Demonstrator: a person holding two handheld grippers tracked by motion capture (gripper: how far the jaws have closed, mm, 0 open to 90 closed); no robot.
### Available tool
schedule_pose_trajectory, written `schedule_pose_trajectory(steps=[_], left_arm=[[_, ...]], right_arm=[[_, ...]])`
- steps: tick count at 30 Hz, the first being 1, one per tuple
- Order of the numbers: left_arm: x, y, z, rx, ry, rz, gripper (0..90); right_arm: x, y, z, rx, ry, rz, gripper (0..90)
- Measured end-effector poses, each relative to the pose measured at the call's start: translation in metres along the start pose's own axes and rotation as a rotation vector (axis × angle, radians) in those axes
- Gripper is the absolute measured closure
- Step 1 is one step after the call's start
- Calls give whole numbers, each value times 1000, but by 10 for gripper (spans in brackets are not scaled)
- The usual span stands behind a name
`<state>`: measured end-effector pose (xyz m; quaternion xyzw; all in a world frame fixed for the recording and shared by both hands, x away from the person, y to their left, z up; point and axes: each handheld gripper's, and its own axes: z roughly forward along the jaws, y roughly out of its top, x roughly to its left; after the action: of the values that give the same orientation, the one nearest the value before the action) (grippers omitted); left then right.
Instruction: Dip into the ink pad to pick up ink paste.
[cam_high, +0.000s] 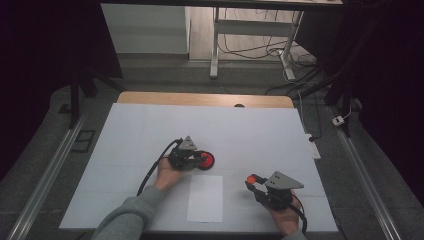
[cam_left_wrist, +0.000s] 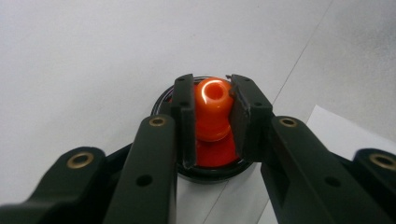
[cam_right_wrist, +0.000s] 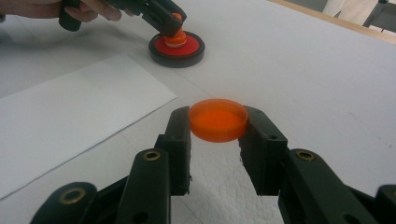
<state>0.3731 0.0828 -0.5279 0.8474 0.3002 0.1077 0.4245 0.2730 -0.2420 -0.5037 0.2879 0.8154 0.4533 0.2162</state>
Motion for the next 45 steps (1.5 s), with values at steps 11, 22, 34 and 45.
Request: schedule_pose_trajectory(steps=[11, 22, 34, 45], left_arm=[[-1, -1, 0, -3, 9, 10, 727], [-3, -1, 0, -2, 18, 20, 727], [-2, 1, 0, 3, 14, 14, 726], [0, 8, -19, -87, -16, -14, 725]], right_arm=[[1, 0, 0, -4, 1, -5, 635], [1, 0, 0, -1, -2, -3, 636], [1, 1, 0, -4, -1, -5, 636], [0, 0, 0, -2, -1, -2, 636]])
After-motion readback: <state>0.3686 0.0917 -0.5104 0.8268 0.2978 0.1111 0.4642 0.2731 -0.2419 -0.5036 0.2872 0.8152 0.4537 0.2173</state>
